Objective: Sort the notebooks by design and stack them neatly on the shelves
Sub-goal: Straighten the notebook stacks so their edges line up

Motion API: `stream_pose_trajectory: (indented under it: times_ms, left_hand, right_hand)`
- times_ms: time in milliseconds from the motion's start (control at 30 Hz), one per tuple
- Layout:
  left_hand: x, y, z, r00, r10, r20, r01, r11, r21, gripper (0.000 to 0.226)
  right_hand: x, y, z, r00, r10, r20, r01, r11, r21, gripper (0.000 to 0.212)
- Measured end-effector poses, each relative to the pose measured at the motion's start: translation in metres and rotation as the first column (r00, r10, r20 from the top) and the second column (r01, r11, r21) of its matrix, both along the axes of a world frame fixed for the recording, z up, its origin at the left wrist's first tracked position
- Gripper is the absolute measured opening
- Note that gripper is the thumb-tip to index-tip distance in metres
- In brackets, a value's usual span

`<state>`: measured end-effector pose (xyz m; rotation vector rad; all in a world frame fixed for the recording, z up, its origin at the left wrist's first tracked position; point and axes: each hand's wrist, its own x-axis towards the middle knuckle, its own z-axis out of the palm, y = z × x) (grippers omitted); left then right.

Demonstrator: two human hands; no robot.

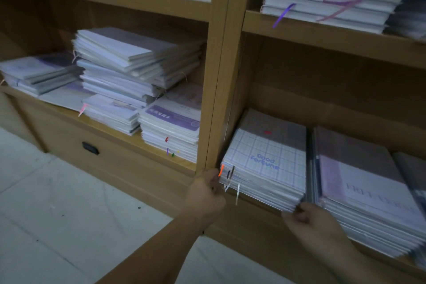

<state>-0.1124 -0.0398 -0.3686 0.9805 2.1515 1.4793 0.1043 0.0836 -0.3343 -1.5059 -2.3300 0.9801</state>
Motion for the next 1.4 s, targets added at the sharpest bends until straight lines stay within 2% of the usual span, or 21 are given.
stream_pose_trajectory:
  times_ms: [133,233,400,533,667,767,833,967,1067,1167,1300,1400]
  left_hand:
    - [0.007,0.001,0.012,0.999,0.034,-0.041,-0.031,0.997,0.074,0.053]
    - [0.011,0.002,0.008,0.998,0.04,-0.047,-0.035,0.995,0.093,0.06]
    - [0.012,0.002,0.004,0.999,0.0,-0.036,0.0,1.0,0.022,0.051]
    - [0.007,-0.002,0.007,0.999,-0.041,-0.02,0.041,0.999,0.003,0.046]
    - [0.011,-0.003,0.022,0.999,-0.037,-0.033,0.04,0.997,0.071,0.035]
    - [0.014,-0.002,0.027,0.999,-0.04,-0.033,0.043,0.994,0.097,0.04]
    - [0.016,-0.002,0.027,0.999,0.007,-0.045,-0.003,0.995,0.102,0.045]
    - [0.019,0.002,0.023,0.991,0.104,-0.083,-0.094,0.989,0.118,0.032]
    - [0.016,0.004,0.022,0.99,0.108,-0.092,-0.098,0.99,0.099,0.033]
    - [0.013,0.002,0.025,0.991,0.085,-0.101,-0.077,0.994,0.078,0.022]
    - [0.009,0.006,0.026,0.976,0.085,-0.201,-0.066,0.992,0.104,0.013]
    - [0.005,0.009,0.027,0.978,0.108,-0.177,-0.089,0.989,0.115,0.017]
  right_hand:
    - [-0.006,-0.003,0.015,0.996,-0.032,-0.079,0.043,0.991,0.131,0.032]
    - [-0.008,-0.009,0.017,0.992,-0.029,-0.119,0.042,0.993,0.112,0.035]
    - [-0.008,-0.01,0.012,0.988,-0.033,-0.153,0.028,0.999,-0.033,0.017]
    - [-0.003,-0.011,0.024,0.992,-0.035,-0.125,0.035,0.999,-0.006,0.027]
    - [-0.001,-0.009,0.037,0.985,-0.041,-0.17,0.043,0.999,0.008,0.03]
    - [-0.002,-0.007,0.038,0.979,-0.036,-0.201,0.039,0.999,0.012,0.039]
    - [-0.001,-0.004,0.037,0.985,-0.018,-0.174,0.033,0.996,0.083,0.042]
    - [-0.002,0.001,0.036,0.991,-0.011,-0.135,0.039,0.977,0.209,0.048]
    - [-0.002,0.002,0.035,0.99,-0.011,-0.14,0.042,0.975,0.217,0.052]
    - [0.0,0.007,0.038,0.995,0.004,-0.099,0.021,0.968,0.25,0.048]
    - [-0.001,0.011,0.045,0.998,0.015,-0.063,0.0,0.97,0.243,0.042]
    - [-0.005,0.01,0.045,0.999,0.039,-0.02,-0.032,0.965,0.261,0.051]
